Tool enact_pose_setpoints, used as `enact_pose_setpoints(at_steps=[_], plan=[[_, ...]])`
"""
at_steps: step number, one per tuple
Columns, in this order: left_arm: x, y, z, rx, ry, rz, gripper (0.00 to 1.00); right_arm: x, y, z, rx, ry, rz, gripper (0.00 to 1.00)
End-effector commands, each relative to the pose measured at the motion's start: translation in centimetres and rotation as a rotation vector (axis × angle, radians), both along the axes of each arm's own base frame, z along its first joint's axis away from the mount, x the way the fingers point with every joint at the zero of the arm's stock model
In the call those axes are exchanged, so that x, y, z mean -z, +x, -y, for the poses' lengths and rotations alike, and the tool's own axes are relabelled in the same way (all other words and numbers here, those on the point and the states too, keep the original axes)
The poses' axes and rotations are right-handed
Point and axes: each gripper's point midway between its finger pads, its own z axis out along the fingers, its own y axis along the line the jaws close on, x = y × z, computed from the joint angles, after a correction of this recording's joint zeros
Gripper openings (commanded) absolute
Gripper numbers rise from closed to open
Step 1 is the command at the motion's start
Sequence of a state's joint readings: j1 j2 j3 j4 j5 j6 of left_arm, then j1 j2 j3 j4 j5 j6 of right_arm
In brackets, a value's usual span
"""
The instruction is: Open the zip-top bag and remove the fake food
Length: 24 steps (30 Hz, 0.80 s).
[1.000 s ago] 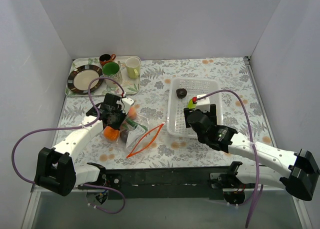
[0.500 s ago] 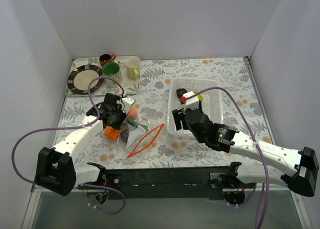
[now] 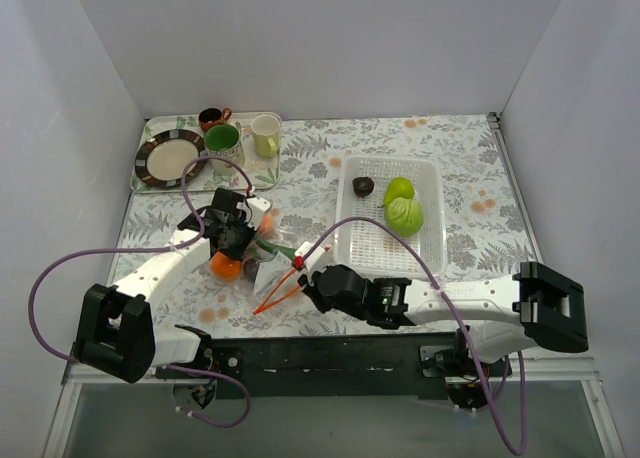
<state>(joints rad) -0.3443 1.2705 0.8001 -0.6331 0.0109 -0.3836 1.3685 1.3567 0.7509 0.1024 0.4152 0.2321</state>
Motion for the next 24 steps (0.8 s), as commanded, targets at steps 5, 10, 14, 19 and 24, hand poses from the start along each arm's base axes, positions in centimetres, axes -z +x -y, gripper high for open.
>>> enact_pose_setpoints(at_steps=[5, 10, 14, 19, 24], plan=[[0.1, -0.4, -0.1, -0.005, -0.007, 0.006, 0.00, -1.5, 1.4, -5.2, 0.003, 0.126, 0.041, 0.27], [0.1, -0.7, -0.3, -0.001, -0.003, 0.009, 0.00, -0.1, 1.8, -7.4, -0.011, 0.125, 0.034, 0.27], [0.2, -0.9, -0.4, 0.007, -0.001, 0.012, 0.00, 1.4, 2.1, -8.9, -0.015, 0.099, 0.024, 0.32], [0.5, -1.2, -1.0, -0.001, 0.028, 0.017, 0.00, 2.6, 3.2, -9.2, 0.026, 0.075, 0.049, 0.56], [0.5, -1.2, -1.0, 0.005, 0.027, 0.015, 0.00, 1.9, 6.9, -7.0, 0.204, 0.042, 0.208, 0.72]])
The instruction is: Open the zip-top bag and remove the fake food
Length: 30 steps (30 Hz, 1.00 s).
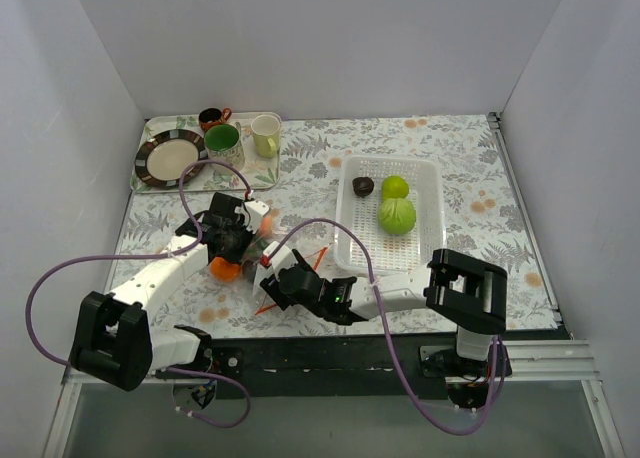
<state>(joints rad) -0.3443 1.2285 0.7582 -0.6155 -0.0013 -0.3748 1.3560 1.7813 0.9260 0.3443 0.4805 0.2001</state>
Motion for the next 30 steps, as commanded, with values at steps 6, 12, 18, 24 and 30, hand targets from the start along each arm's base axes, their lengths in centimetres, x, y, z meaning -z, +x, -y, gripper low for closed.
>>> enact_pose_setpoints(at_steps=[6, 12, 18, 24, 30], plan=[[0.2, -0.8, -0.6, 0.017, 0.027, -0.007, 0.00, -4.1, 5.9, 1.6, 0.217, 0.040, 0.289, 0.81], [0.0, -1.0, -0.9, 0.043, 0.042, -0.002, 0.00, -1.7, 6.6, 1.3, 0.131, 0.045, 0.210, 0.81], [-0.3, -1.0, -1.1, 0.052, 0.057, 0.010, 0.00, 1.0, 7.6, 1.5, 0.092, 0.047, 0.072, 0.81], [-0.6, -0.9, -0.9, 0.061, 0.048, 0.010, 0.00, 0.9, 8.0, 0.8, 0.076, 0.079, 0.059, 0.81], [-0.8, -1.1, -1.0, 0.072, 0.052, 0.013, 0.00, 0.4, 8.0, -1.4, 0.026, 0.132, 0.022, 0.79]])
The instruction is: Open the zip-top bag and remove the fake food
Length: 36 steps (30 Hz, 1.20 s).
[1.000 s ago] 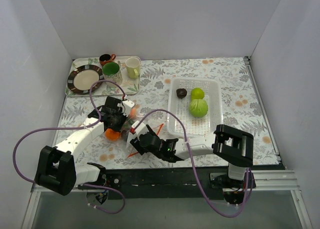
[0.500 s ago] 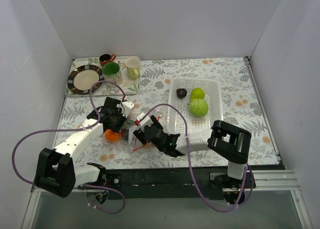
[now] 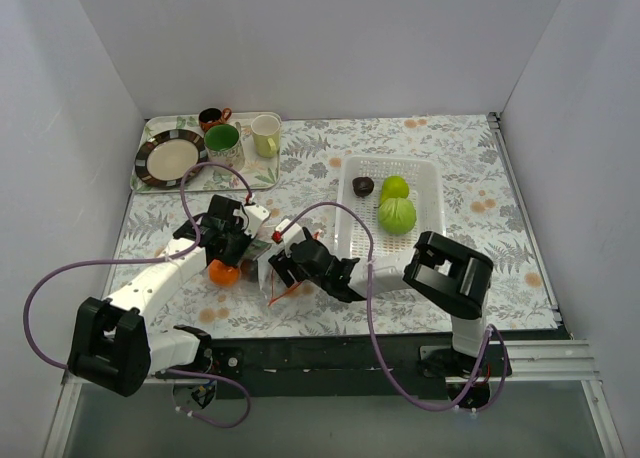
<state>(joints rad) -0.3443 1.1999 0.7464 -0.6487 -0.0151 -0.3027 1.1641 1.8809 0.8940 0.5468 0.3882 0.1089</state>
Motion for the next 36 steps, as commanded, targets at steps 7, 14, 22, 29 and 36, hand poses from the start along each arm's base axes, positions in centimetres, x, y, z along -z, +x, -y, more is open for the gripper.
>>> enact_pose_setpoints(at_steps=[7, 14, 22, 29, 36], plan=[[-1.1, -0.7, -0.2, 0.029, 0.002, 0.014, 0.00, -0.1, 1.1, -3.3, -0.039, 0.059, -0.005, 0.77], [-0.6, -0.7, -0.3, 0.038, 0.011, 0.008, 0.00, -0.4, -0.2, -4.3, -0.120, 0.098, -0.056, 0.43], [-0.4, 0.1, -0.4, 0.001, 0.016, 0.021, 0.00, -2.3, -2.6, -2.2, -0.134, 0.143, -0.124, 0.03], [-0.7, 1.8, -1.0, -0.068, 0.044, 0.059, 0.00, -4.4, -6.1, 2.5, -0.128, 0.137, -0.171, 0.01], [-2.6, 3.7, -0.3, -0.090, 0.012, 0.095, 0.00, -6.5, -6.7, 8.5, -0.018, 0.060, -0.177, 0.01]])
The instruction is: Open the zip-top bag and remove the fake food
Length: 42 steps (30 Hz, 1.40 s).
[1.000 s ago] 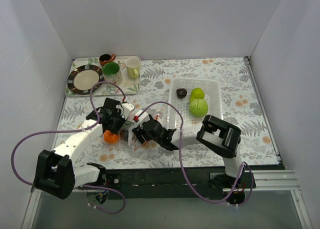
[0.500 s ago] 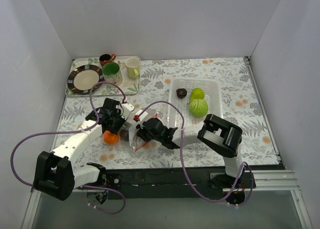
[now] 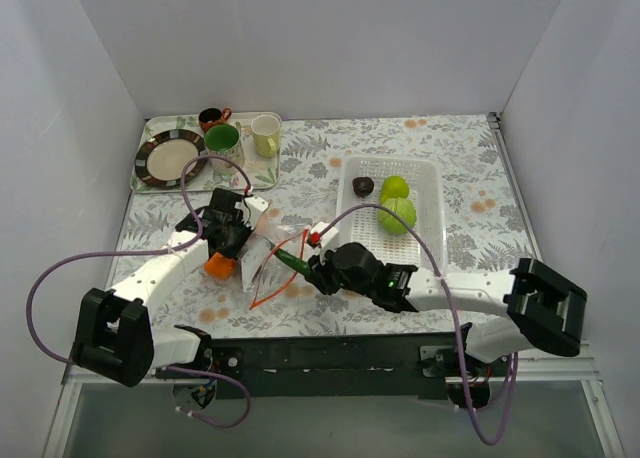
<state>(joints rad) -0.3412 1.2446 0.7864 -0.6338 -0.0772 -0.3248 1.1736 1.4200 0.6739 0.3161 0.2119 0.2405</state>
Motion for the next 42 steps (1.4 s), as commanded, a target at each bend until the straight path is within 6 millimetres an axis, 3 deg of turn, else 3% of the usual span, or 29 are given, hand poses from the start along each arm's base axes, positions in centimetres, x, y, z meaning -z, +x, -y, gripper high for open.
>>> enact_pose_setpoints(at_steps=[1, 2, 3, 6, 10, 14, 18, 24, 26, 29, 31, 33, 34, 35, 38, 42], plan=[[-2.9, 2.5, 0.5, -0.034, -0.033, 0.083, 0.00, -0.7, 0.5, 4.1, 0.123, -0.084, 0.003, 0.01], [-3.2, 2.7, 0.7, -0.033, -0.046, 0.087, 0.00, 0.2, 0.3, 5.8, 0.155, -0.144, -0.012, 0.01], [-3.6, 2.9, 0.9, -0.037, -0.054, 0.092, 0.00, -0.9, 0.5, 6.5, 0.183, -0.128, -0.003, 0.01], [-4.7, 3.4, 1.2, -0.039, -0.068, 0.110, 0.00, -1.3, 0.2, 9.5, 0.243, -0.162, -0.031, 0.01], [-4.9, 3.7, 1.1, -0.043, -0.066, 0.121, 0.00, -1.6, -1.6, 11.4, 0.187, -0.181, -0.133, 0.01], [-3.7, 3.2, 1.1, -0.042, -0.065, 0.097, 0.00, -1.5, -4.4, 12.9, 0.121, -0.246, -0.262, 0.01], [-2.8, 2.7, 1.2, -0.047, -0.080, 0.072, 0.00, -3.7, -5.3, 13.7, 0.127, -0.235, -0.297, 0.01], [-3.1, 2.5, 1.5, -0.045, -0.097, 0.074, 0.00, -11.1, -2.1, 15.5, 0.309, -0.058, -0.119, 0.01], [-3.4, 2.4, 1.6, -0.047, -0.107, 0.071, 0.00, -13.1, 0.0, 17.6, 0.451, -0.034, -0.025, 0.01], [-3.9, 2.4, 1.9, -0.054, -0.125, 0.071, 0.00, -12.9, 2.2, 20.3, 0.631, -0.081, 0.055, 0.01], [-3.9, 2.3, 1.8, -0.068, -0.128, 0.064, 0.00, -12.0, 3.1, 21.1, 0.681, -0.131, 0.073, 0.17], [-3.6, 2.1, 1.8, -0.074, -0.126, 0.044, 0.00, -9.8, 3.8, 21.4, 0.707, -0.227, 0.054, 0.33], [-3.6, 2.1, 1.9, -0.074, -0.129, 0.043, 0.00, -9.1, 4.0, 21.6, 0.726, -0.260, 0.052, 0.44], [-3.5, 2.0, 1.9, -0.073, -0.128, 0.040, 0.00, -7.9, 4.3, 21.7, 0.741, -0.320, 0.038, 0.64], [-3.2, 1.9, 1.8, -0.074, -0.126, 0.043, 0.00, -7.7, 5.2, 21.3, 0.757, -0.361, 0.040, 0.83], [-2.9, 1.8, 1.6, -0.071, -0.119, 0.043, 0.00, -10.7, 6.5, 19.2, 0.724, -0.268, 0.091, 0.93]])
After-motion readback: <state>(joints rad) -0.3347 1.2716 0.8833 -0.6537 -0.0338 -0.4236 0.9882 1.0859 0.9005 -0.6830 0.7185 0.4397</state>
